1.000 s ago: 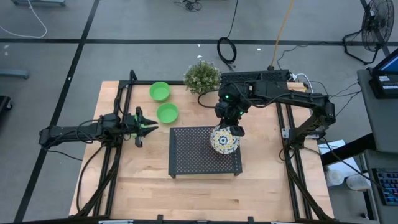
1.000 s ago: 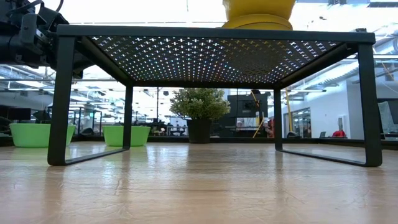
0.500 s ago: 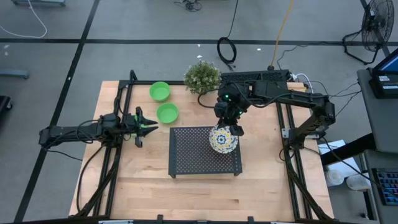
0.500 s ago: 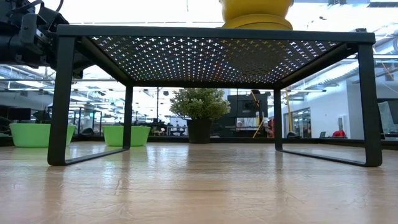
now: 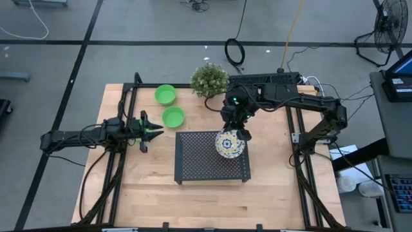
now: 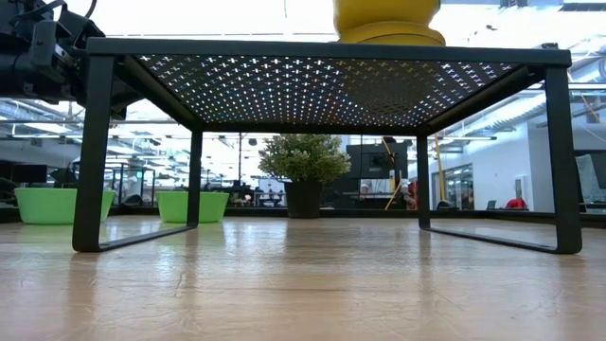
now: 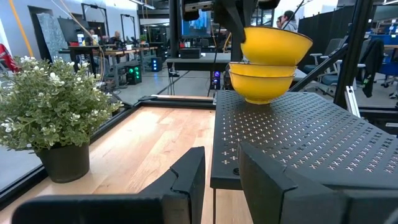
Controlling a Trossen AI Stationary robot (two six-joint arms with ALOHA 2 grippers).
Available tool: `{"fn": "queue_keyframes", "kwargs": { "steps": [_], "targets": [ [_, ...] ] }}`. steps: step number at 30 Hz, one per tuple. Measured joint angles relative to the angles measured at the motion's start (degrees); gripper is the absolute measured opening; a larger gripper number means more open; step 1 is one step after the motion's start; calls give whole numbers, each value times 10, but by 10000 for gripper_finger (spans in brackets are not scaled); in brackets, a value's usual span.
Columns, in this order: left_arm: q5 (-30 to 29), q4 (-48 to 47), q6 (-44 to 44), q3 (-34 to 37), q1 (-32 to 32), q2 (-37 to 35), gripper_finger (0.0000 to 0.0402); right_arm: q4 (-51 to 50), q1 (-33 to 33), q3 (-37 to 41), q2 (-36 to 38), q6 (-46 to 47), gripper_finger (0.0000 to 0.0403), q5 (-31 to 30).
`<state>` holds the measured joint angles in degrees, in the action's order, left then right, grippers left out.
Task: Pick & Place Mini bowls
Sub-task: Stack the white patterned bowl on top of the white patterned bowls on the shelf
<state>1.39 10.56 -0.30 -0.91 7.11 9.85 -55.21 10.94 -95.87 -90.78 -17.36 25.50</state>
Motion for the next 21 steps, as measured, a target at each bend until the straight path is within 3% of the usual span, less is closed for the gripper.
{"fn": "queue_keyframes", "kwargs": {
  "steps": [11, 21],
  "targets": [
    [0, 0, 0, 0, 0, 0, 99, 43, 1, 70, 2, 3, 4, 5],
    [0, 0, 0, 0, 0, 0, 99, 32, 6, 72, 8, 27, 4, -26]
  ]
}}
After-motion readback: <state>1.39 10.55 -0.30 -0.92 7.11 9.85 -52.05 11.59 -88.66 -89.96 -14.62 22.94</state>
